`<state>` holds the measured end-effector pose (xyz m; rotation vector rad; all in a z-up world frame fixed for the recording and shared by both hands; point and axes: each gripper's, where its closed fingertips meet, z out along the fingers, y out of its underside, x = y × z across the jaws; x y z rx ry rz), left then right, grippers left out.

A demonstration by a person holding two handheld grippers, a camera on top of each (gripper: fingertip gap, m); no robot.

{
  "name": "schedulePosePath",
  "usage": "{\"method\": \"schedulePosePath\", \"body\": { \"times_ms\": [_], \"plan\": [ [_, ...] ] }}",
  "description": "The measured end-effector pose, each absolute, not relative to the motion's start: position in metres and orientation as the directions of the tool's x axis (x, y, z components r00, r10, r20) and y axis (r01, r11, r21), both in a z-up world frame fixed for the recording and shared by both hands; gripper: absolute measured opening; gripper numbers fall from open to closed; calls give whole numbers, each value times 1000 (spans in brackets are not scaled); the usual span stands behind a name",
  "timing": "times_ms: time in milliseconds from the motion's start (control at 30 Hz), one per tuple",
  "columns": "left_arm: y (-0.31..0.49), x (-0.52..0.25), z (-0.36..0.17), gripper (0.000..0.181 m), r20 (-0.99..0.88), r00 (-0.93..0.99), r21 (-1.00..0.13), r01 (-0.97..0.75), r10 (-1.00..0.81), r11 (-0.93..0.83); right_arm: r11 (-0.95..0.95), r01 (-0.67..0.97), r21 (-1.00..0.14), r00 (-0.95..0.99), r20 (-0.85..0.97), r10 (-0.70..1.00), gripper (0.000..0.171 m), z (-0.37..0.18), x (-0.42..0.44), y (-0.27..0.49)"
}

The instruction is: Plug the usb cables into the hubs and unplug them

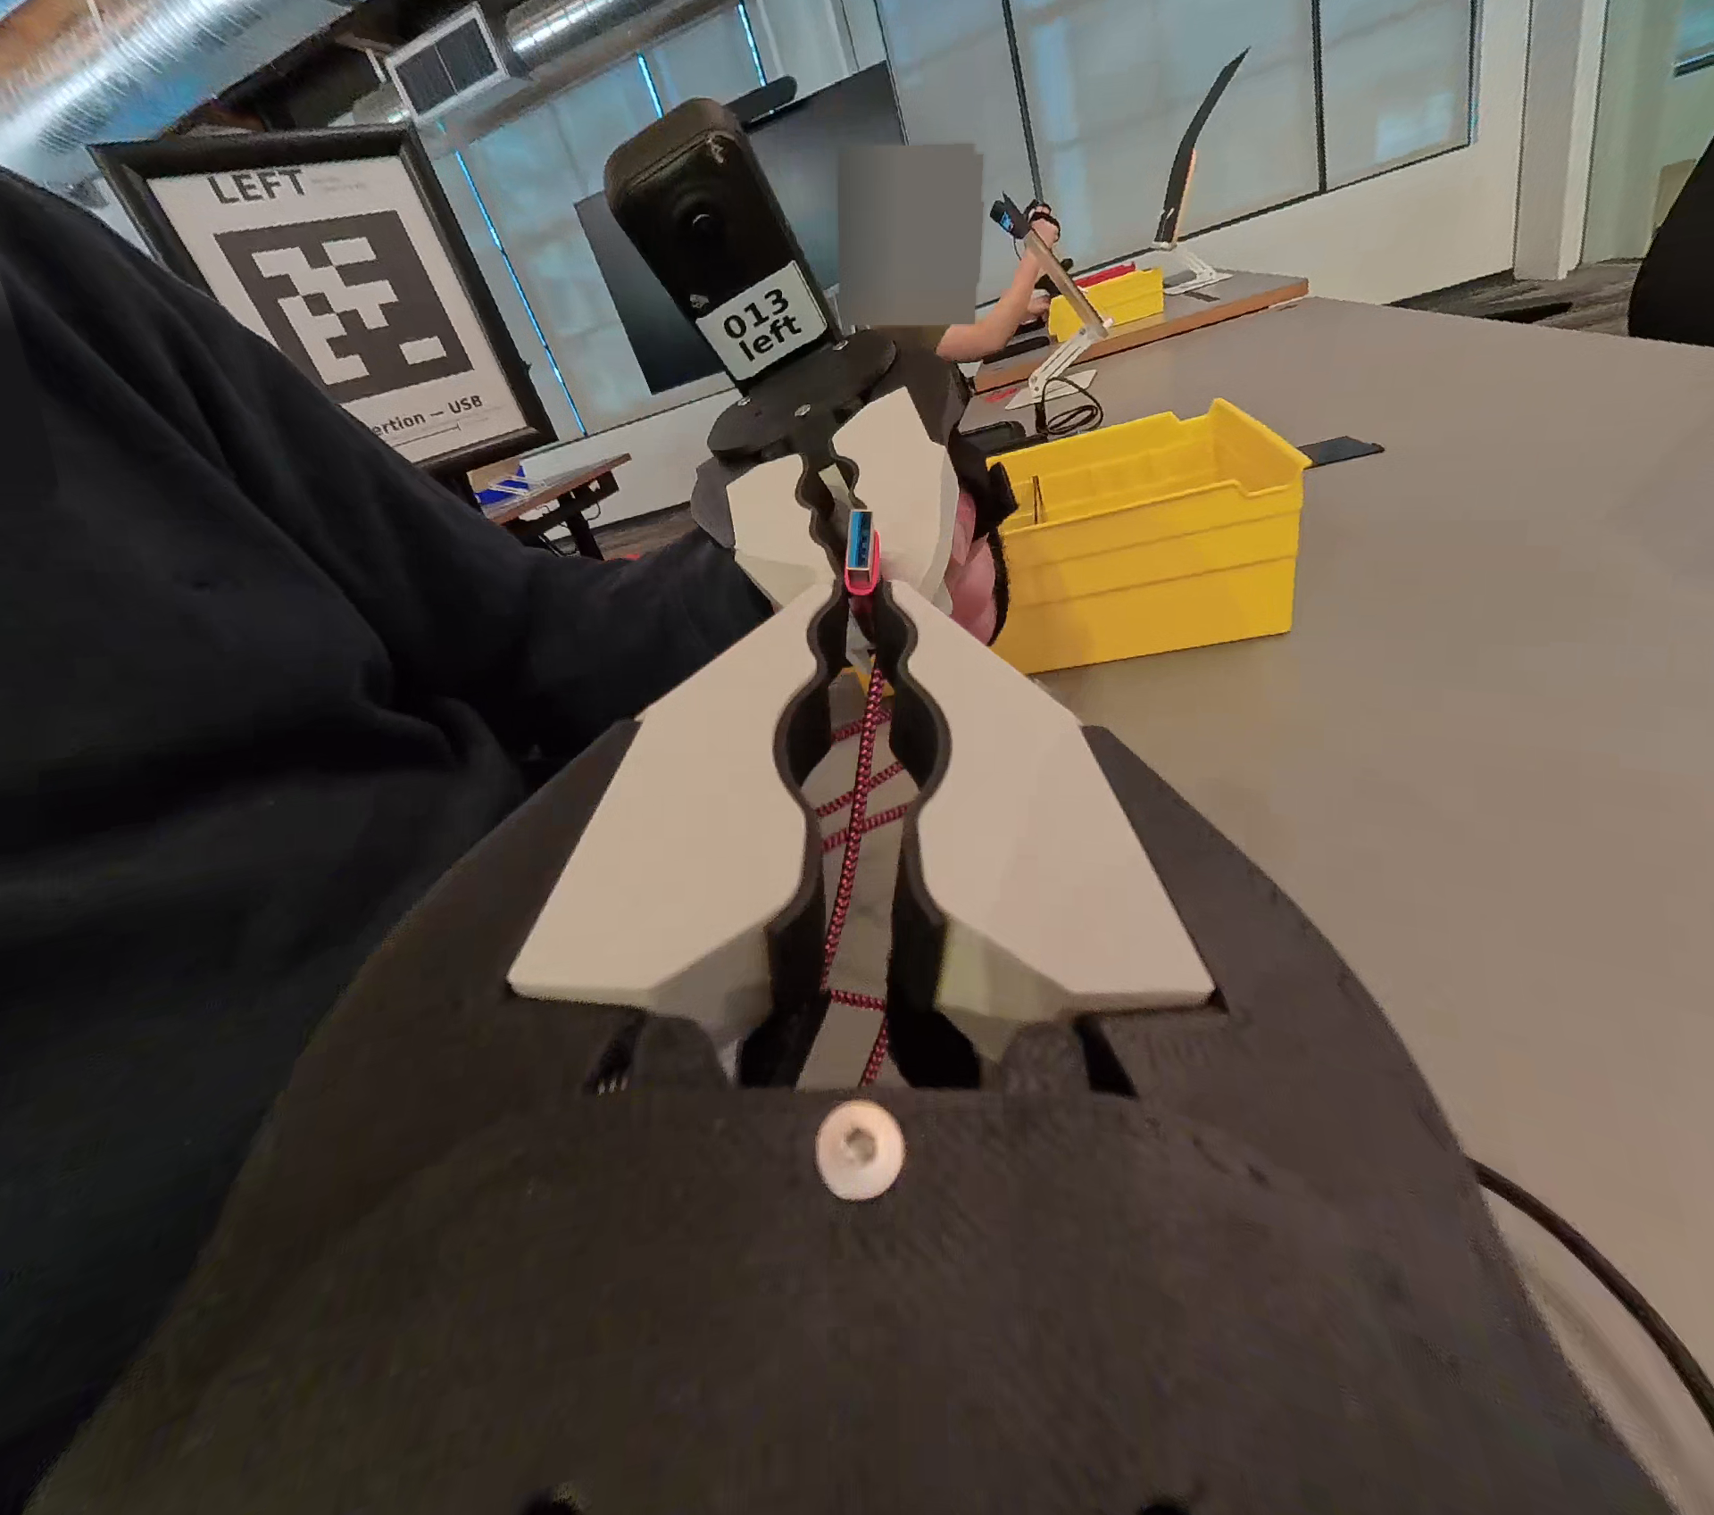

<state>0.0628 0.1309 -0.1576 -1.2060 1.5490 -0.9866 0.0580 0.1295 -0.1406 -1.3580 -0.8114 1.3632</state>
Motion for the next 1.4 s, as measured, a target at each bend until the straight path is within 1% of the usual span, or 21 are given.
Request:
{"method": "schedulePosePath", "body": {
  "times_ms": [67,100,133,200,267,367,433,467,533,667,733,767,800,833,900,967,1067,1133,1233,1300,1400],
  "plan": [
    [130,63,-161,5,-138,-125,-948,-270,-983,167,-221,-139,-965,176,-244,954,3,-145,58,129],
    [130,62,-163,5,-118,-136,-948,-280,-984,153,-167,-63,-984,239,-177,955,10,-151,59,132],
    [126,62,-164,4,-79,-164,-948,-292,-983,125,-101,31,-994,295,-87,952,15,-156,60,135],
    [121,60,-166,4,2,-216,-942,-327,-976,70,21,162,-987,334,74,940,25,-155,61,136],
    [118,59,-169,5,64,-242,-934,-356,-968,27,168,280,-945,320,257,912,25,-151,61,132],
    [117,58,-174,4,158,-256,-912,-409,-954,-41,330,490,-807,233,486,842,23,-155,57,126],
    [114,56,-177,4,198,-273,-896,-439,-941,-61,375,642,-669,155,592,791,24,-167,58,127],
    [114,55,-180,4,214,-268,-882,-466,-939,-68,391,689,-610,125,631,765,22,-168,59,128],
    [113,54,-184,4,225,-265,-863,-501,-938,-65,406,758,-510,69,682,728,15,-172,59,129],
    [112,53,-192,4,266,-249,-819,-567,-931,-82,406,857,-318,-35,750,660,11,-181,64,132],
    [111,52,-196,4,270,-245,-804,-590,-931,-78,395,879,-268,-69,748,660,10,-187,65,131],
    [110,52,-197,4,263,-246,-804,-590,-933,-71,387,876,-287,-60,733,678,10,-189,64,131],
    [112,53,-196,5,259,-237,-813,-577,-936,-79,361,870,-335,-19,711,703,10,-189,65,131],
    [113,53,-193,5,252,-235,-828,-555,-939,-83,338,853,-399,30,683,729,10,-188,65,132],
    [118,55,-187,7,211,-219,-857,-510,-953,-73,270,778,-568,141,576,805,10,-185,65,132],
    [122,58,-181,21,158,-200,-885,-462,-967,-49,206,660,-723,235,459,857,10,-181,63,134],
    [128,64,-180,37,22,-153,-901,-432,-988,47,87,482,-872,297,256,920,10,-180,61,133],
    [129,66,-177,42,-80,-126,-906,-404,-989,125,-4,385,-923,285,115,951,10,-183,56,130],
    [130,67,-177,39,-185,-110,-892,-399,-977,213,-100,228,-969,261,-39,965,10,-179,51,129],
    [128,66,-175,31,-190,-112,-905,-364,-975,218,-131,136,-982,241,-95,966,10,-176,53,129],
    [126,66,-172,23,-139,-110,-940,-297,-984,166,-177,6,-984,205,-172,964,9,-170,55,128]
  ]
}}
